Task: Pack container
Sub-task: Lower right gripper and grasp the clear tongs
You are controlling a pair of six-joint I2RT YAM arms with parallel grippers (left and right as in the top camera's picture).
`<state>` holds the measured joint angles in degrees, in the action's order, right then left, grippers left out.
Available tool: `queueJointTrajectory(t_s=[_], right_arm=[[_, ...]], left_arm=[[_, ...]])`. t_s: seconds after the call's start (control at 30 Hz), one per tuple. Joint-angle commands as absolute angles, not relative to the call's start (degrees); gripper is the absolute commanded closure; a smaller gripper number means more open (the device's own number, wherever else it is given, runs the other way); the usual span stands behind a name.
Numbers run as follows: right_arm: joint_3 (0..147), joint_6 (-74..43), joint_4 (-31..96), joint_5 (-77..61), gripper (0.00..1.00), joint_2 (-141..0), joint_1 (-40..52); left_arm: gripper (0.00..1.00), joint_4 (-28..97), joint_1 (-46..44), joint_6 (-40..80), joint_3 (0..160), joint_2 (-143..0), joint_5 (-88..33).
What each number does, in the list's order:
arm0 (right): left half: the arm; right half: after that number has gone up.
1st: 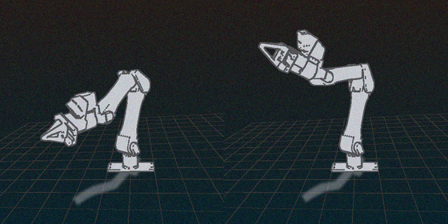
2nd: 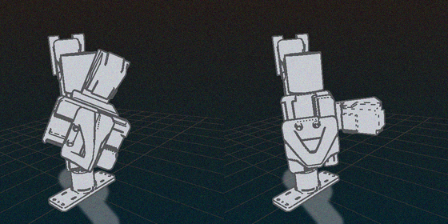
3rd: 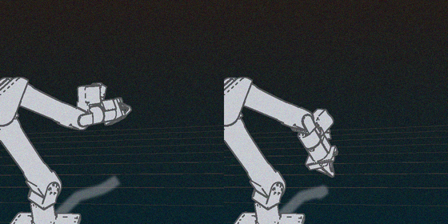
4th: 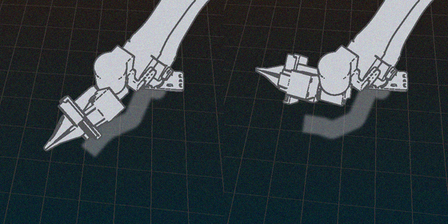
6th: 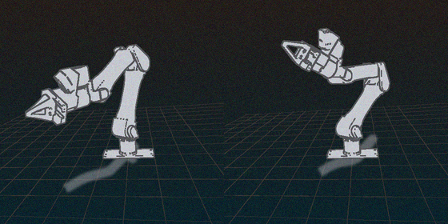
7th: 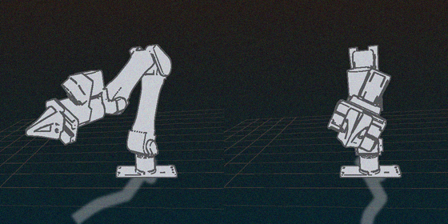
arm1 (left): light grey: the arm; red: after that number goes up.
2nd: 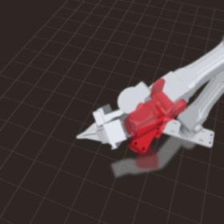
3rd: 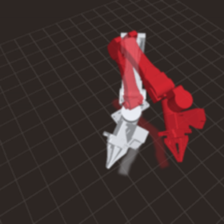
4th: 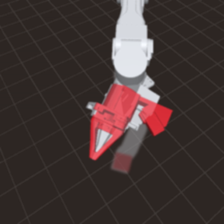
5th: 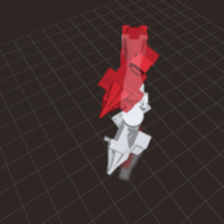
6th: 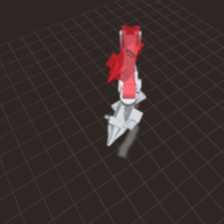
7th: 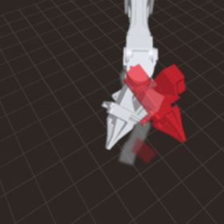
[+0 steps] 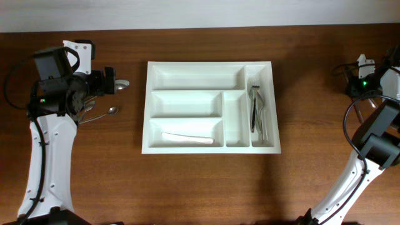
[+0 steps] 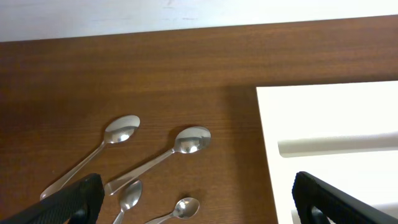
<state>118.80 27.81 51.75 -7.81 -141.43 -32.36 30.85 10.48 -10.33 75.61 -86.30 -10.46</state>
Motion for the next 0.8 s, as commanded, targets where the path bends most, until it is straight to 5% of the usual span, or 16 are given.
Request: queueJointTrajectory(t_s=[0.0, 0.23, 0.77], right_arm=[[118.91, 26.44, 51.59, -8.16, 0.75, -142.15, -31.77], [118.91, 23.99, 52.01, -7.6, 0.96, -142.15, -31.79], [121.64, 20.47, 56.62, -9.37, 0.96, -134.96, -30.68]], left_arm=[[0.01, 30.89, 10.66, -11.25, 76.86, -86.78, -10.09], [0.01, 30.89, 10.66, -11.25, 76.86, -86.78, -10.09], [0.01, 30.89, 10.66, -11.25, 76.86, -86.78, -10.09]])
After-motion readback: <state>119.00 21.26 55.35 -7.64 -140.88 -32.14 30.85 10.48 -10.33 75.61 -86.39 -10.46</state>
